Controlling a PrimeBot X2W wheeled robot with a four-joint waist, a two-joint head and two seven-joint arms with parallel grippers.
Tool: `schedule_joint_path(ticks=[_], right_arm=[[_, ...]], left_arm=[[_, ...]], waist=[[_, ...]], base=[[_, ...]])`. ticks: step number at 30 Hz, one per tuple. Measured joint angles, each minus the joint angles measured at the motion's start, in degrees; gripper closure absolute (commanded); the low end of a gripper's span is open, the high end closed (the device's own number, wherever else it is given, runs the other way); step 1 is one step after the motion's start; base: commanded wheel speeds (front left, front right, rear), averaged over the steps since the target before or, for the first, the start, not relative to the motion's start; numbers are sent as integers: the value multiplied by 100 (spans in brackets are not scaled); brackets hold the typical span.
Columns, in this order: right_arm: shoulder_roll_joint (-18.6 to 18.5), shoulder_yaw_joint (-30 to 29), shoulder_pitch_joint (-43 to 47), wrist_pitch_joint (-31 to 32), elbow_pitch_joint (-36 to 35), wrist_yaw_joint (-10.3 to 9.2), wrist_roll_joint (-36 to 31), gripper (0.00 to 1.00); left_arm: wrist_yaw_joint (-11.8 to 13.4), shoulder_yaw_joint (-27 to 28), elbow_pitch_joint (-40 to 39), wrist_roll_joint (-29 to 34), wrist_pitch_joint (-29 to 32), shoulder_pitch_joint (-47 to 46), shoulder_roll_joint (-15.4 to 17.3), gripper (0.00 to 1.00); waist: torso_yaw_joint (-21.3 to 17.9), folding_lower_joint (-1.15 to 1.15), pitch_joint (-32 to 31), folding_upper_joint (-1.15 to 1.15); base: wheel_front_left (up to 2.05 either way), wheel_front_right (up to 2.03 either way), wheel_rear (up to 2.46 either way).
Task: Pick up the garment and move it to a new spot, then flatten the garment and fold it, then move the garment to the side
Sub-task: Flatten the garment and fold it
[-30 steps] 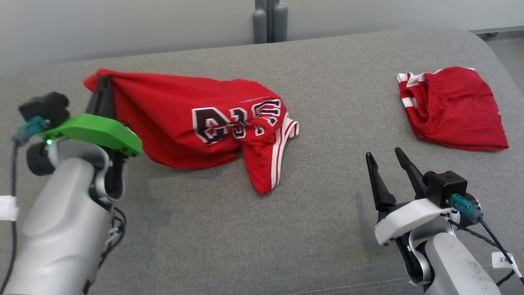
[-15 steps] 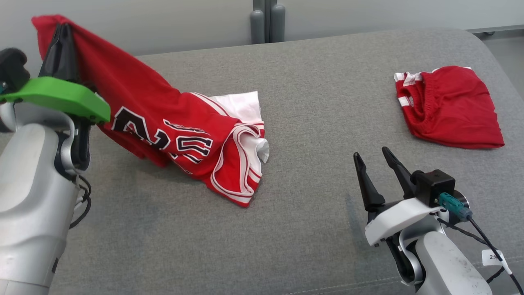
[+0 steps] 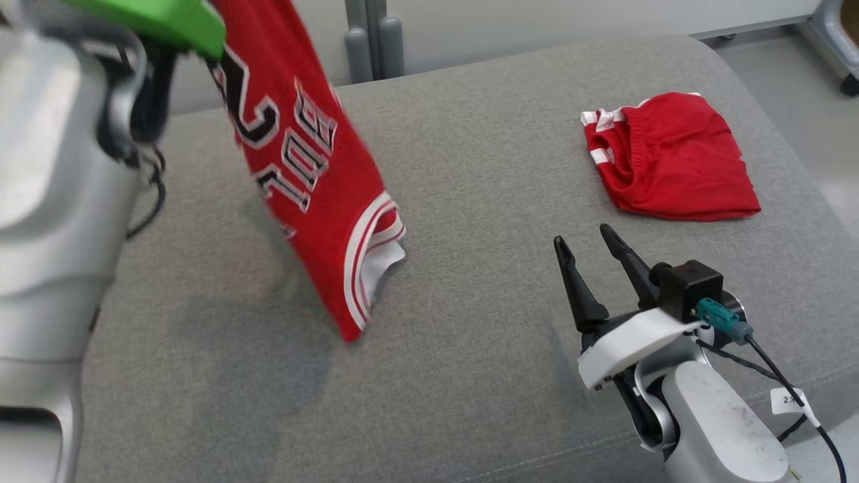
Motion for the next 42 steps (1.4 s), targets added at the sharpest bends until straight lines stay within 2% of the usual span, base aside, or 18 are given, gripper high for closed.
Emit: schedule_joint_path(ticks=[2, 5, 8, 10, 14, 18, 25, 29, 33, 37, 42], right_arm=[[12, -25, -50, -2, -1, -2, 0, 0], [12, -197, -47, -8, 27, -80, 3, 0], [-53, -382, -20, -54, 44, -165, 18, 0], [-65, -427, -16, -55, 52, -166, 38, 0], [-64, -454, 20, -56, 48, -210, 101, 0], [-88, -477, 62, -57, 23, -211, 107, 0], [-94, -385, 46, -58, 36, -194, 105, 0], [-68, -241, -43, -57, 96, -99, 79, 0], [-161, -277, -78, -47, 219, -99, 54, 0], [-322, -400, -222, 12, 323, -98, 55, 0], [-369, -491, -471, 185, 390, 55, 163, 0]], left_arm=[[-24, 218, -413, 0, -170, -576, -64, 100], [-235, 347, -944, -77, -314, -1214, -350, 100], [-412, 305, -1074, -327, -316, -1098, -699, 100], [-501, 235, -1053, -568, -294, -688, -766, 100], [-523, -47, -758, -816, -232, 695, -755, 100], [-383, 5, -392, -1053, -218, 1919, -654, 100], [-387, 136, -240, -825, -255, 2087, -258, 100], [-281, 311, -123, -722, -300, 2083, -10, 100], [-167, 332, -65, -672, -301, 2160, 32, 100], [-66, 303, 66, -627, -303, 2633, 47, 100], [65, 303, 160, -583, -345, 3279, 56, 100]], waist=[[-103, 0, 4, 0], [-229, 0, 11, 0], [-238, 0, 12, 0], [-188, 0, 12, 0], [-54, 0, 28, 0], [107, 0, 75, 0], [390, 0, 152, 0], [431, 0, 167, 0], [460, 0, 186, 0], [562, 0, 214, 0], [719, 0, 241, 0]], base=[[0, 0, 0], [0, 0, 0], [0, 0, 0], [0, 0, 0], [0, 0, 0], [0, 0, 0], [0, 0, 0], [0, 0, 0], [0, 0, 0], [0, 0, 0], [0, 0, 0]])
